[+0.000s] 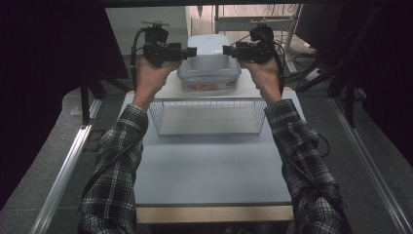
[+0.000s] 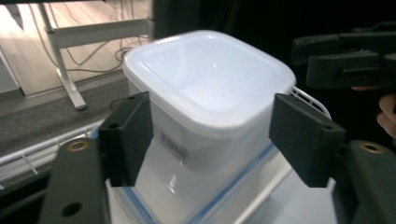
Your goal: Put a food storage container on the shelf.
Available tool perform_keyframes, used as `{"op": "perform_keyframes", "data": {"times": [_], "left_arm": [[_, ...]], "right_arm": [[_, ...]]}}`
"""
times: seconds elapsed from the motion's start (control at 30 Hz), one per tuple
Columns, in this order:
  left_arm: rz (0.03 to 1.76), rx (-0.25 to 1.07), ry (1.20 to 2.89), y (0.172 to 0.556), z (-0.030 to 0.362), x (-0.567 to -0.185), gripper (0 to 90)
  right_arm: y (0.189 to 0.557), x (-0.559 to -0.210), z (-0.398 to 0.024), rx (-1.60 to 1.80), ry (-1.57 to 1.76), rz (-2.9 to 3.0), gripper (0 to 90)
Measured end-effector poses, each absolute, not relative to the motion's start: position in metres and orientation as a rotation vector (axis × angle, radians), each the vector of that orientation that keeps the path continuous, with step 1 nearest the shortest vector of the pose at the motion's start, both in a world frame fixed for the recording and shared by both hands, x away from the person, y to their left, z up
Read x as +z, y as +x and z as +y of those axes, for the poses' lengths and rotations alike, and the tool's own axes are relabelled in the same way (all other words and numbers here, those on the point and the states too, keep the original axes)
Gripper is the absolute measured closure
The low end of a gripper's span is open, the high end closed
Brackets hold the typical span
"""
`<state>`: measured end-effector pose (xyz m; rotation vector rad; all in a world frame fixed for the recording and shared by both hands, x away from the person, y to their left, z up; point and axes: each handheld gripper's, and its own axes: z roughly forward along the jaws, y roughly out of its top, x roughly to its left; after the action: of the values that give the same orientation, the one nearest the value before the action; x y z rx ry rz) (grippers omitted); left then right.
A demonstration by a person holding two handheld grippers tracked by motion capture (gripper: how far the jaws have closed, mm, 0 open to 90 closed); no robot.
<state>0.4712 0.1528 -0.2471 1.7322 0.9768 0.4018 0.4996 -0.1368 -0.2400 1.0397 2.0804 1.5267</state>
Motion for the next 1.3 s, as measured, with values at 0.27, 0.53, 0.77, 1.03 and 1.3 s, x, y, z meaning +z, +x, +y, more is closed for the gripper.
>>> {"op": "perform_keyframes", "data": {"times": [0.27,0.53,0.77,1.03,1.3], "left_arm": [[0.924,0.376,1.769,0.457,0.154,-0.260,18.4],[0.878,0.374,1.795,0.442,0.156,-0.272,10.2],[0.832,0.426,1.808,0.426,0.156,-0.281,6.6],[0.783,0.464,1.832,0.406,0.151,-0.289,5.7],[0.771,0.466,1.855,0.393,0.150,-0.303,5.5]], "right_arm": [[0.489,-0.251,-0.141,1.519,0.994,2.118,24.1],[0.477,-0.260,-0.141,1.500,0.936,2.148,16.9],[0.466,-0.269,-0.141,1.512,0.893,2.169,11.9],[0.454,-0.281,-0.145,1.528,0.847,2.207,9.9],[0.444,-0.291,-0.156,1.551,0.832,2.231,8.5]]}}
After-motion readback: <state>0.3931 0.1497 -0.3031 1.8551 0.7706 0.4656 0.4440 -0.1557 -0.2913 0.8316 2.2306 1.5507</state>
